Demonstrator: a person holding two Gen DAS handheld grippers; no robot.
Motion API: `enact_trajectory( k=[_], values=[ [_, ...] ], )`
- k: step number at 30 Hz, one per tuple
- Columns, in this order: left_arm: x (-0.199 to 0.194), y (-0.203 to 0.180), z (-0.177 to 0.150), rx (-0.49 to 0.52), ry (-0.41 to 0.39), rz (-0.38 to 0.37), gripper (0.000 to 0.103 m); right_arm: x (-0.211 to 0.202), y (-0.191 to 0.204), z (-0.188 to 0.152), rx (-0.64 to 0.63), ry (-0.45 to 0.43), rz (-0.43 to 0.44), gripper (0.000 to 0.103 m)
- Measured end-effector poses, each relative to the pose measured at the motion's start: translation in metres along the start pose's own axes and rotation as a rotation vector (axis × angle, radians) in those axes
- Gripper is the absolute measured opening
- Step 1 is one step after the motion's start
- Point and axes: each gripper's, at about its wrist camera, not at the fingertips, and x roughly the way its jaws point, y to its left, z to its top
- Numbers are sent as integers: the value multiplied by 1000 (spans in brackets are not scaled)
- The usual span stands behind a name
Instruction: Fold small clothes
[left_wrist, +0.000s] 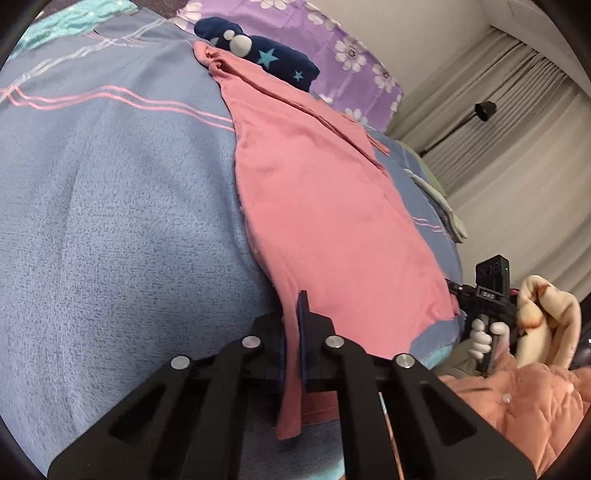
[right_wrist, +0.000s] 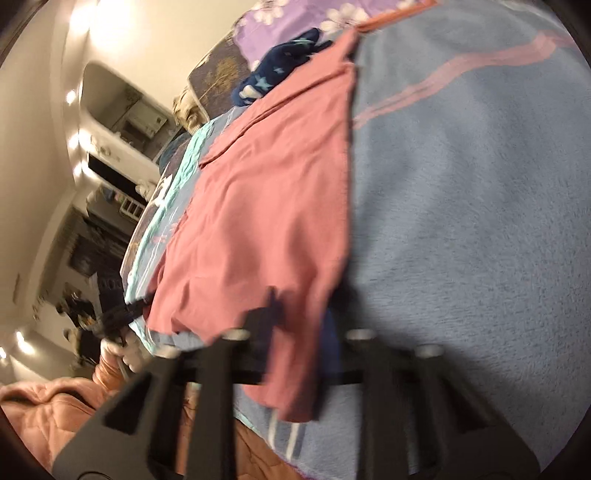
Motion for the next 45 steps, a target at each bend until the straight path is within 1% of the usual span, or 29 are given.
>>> enact_trajectory(
  k=[1, 2, 4, 5, 6, 8, 10, 13, 15, 16, 18, 21, 23, 26, 30, 33, 35, 37, 38, 40, 41, 43, 44, 45],
  values=[
    [-3, -5, 3, -1, -14, 2, 3, -4, 0, 1, 22, -22, 32, 5],
    [-8, -11, 8, 4, -45, -11, 3, -10, 5, 4, 18, -47, 57, 5],
    [-33, -29, 23, 30, -152, -63, 3, -31, 26, 14, -28, -131, 137, 4],
    [-48, -39, 32, 49, -201, -95, 3, -42, 38, 18, -59, -163, 167, 4],
    [-62, -49, 39, 73, -250, -112, 3, -57, 54, 22, -105, -206, 192, 4],
    [-92, -70, 46, 129, -331, -133, 3, -87, 85, 23, -196, -278, 209, 3],
    [-111, -86, 43, 167, -370, -122, 3, -114, 109, 17, -259, -334, 222, 3],
    [-140, -104, 27, 187, -430, -164, 3, -147, 128, -2, -338, -403, 235, 3],
    [-152, -113, 18, 214, -470, -132, 3, -161, 131, -10, -368, -447, 196, 3],
    [-151, -111, 19, 209, -472, -119, 3, -160, 128, -9, -353, -453, 165, 3],
    [-142, -101, 26, 171, -458, -122, 3, -147, 115, 3, -297, -423, 143, 3],
    [-122, -87, 42, 105, -424, -117, 3, -120, 99, 24, -219, -382, 145, 3],
    [-113, -84, 54, 99, -421, -120, 3, -104, 96, 40, -207, -374, 148, 3],
    [-103, -82, 79, 102, -428, -124, 3, -89, 95, 66, -201, -389, 144, 3],
    [-86, -75, 130, 91, -432, -80, 3, -73, 95, 114, -186, -412, 110, 3],
    [-69, -67, 167, 71, -412, -62, 3, -55, 93, 154, -176, -420, 80, 3],
    [-51, -62, 198, 75, -389, -32, 4, -36, 92, 185, -182, -416, 36, 3],
    [-32, -56, 220, 77, -361, -3, 4, -19, 86, 207, -173, -409, -15, 3],
    [-14, -49, 235, 70, -336, 29, 4, -7, 80, 221, -158, -395, -44, 3],
    [13, -36, 253, 58, -293, 81, 4, 21, 63, 242, -127, -356, -99, 3],
    [36, -24, 261, 48, -254, 124, 4, 34, 55, 249, -112, -335, -123, 3],
    [68, -2, 267, 14, -190, 177, 4, 71, 28, 262, -56, -262, -171, 3],
    [90, 15, 267, -17, -141, 198, 4, 82, 18, 264, -38, -240, -184, 3],
    [104, 28, 266, -41, -111, 216, 4, 95, 8, 266, -18, -217, -202, 3]
  ],
)
